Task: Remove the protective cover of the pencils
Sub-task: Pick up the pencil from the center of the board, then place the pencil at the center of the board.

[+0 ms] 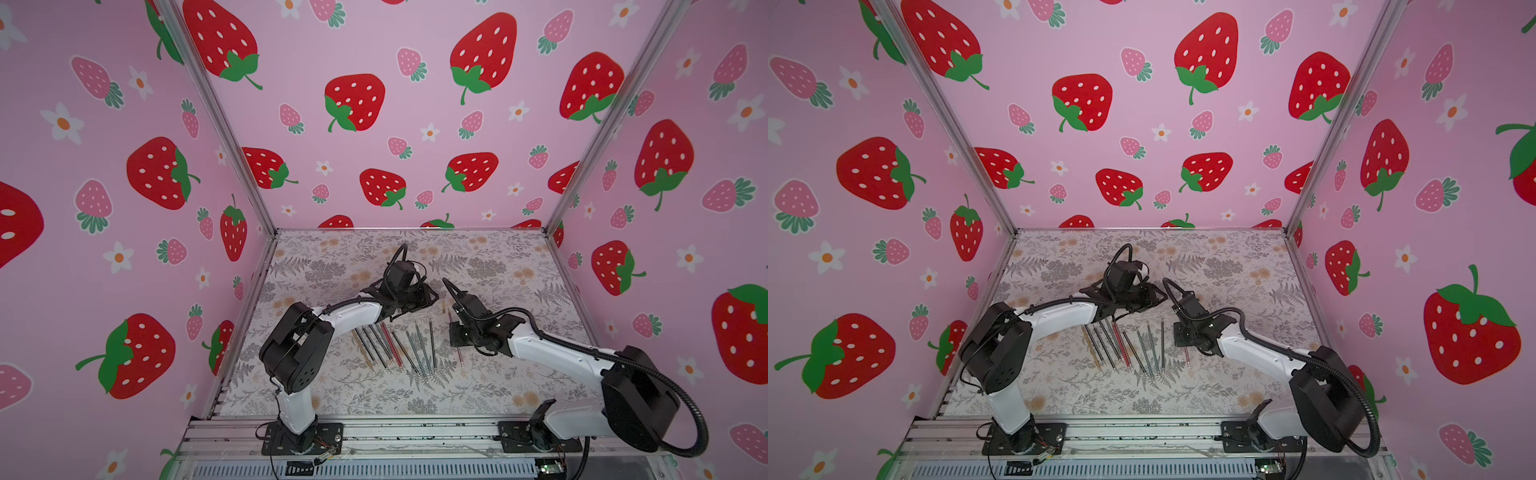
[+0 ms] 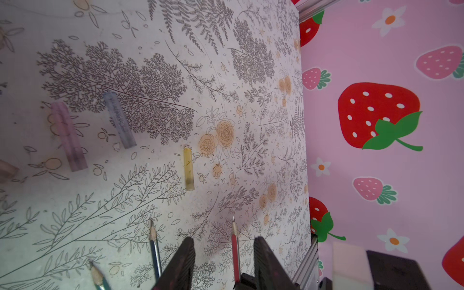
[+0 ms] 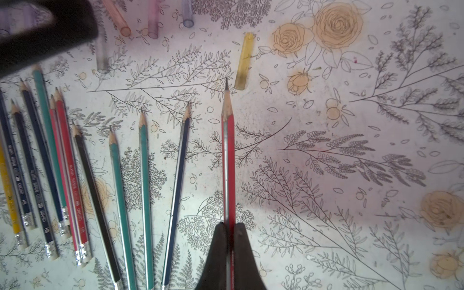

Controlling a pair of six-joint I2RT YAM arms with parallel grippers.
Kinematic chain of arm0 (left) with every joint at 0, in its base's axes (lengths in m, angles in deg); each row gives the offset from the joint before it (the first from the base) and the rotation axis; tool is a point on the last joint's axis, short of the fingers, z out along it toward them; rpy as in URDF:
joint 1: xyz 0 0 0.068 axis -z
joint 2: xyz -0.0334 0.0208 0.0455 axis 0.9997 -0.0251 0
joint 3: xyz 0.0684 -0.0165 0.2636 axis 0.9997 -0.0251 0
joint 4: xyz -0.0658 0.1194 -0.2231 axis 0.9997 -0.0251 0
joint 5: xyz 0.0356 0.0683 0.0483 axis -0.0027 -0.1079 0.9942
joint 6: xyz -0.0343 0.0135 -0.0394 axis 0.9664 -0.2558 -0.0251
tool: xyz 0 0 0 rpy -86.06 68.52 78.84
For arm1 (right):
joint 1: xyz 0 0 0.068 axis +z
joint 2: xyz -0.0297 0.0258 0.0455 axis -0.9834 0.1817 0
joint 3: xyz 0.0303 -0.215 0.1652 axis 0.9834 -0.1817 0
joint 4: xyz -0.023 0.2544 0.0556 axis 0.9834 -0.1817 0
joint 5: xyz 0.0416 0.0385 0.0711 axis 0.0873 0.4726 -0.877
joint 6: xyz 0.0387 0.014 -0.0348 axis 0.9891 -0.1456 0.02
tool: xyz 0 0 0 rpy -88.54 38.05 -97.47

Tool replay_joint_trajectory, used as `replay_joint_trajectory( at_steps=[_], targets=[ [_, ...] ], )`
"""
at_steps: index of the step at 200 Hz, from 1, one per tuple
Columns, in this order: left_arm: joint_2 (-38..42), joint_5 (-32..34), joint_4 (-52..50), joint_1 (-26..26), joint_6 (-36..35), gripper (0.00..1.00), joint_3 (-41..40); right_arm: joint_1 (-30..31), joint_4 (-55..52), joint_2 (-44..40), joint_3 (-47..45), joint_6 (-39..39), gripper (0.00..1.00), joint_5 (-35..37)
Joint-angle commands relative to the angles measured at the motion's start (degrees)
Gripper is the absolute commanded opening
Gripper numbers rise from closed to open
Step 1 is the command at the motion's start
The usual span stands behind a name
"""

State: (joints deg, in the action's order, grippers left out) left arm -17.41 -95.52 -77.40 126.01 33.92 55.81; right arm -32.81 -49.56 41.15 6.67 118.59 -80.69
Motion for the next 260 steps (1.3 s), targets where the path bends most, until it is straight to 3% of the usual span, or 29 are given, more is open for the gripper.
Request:
replay_joint_trajectory(
  at_steps=[1,53,134,203,222,260],
  targets=[
    [-3.24,1.16,-1.16,-0.92,-1.24,0.38,4.04,-0.09,-1.12,3.61,0.53,1.46,0.00,-1.69],
    [-13.01,-1.68,-1.91,-2.84,-1.74,0.28,13.32,-1.82,1.59,9.02,1.52,1.99,0.00,-4.50],
    [-24.63,-3.92,-7.20,-3.09,-3.01,0.27,26.55,-4.19,3.98,12.77,3.21,1.46,0.00,-6.92],
    [-29.22,-5.07,-9.35,-3.09,-3.04,0.26,30.92,-4.58,3.30,13.20,3.60,1.85,0.00,-6.39],
    [-30.05,-5.43,-9.42,-2.91,-3.09,0.26,31.78,-4.38,2.68,12.11,3.43,1.47,0.13,-5.90],
    [-31.23,-5.80,-9.76,-2.82,-2.74,0.25,33.01,-3.59,-1.67,11.79,4.90,0.99,0.19,-4.30]
  ],
)
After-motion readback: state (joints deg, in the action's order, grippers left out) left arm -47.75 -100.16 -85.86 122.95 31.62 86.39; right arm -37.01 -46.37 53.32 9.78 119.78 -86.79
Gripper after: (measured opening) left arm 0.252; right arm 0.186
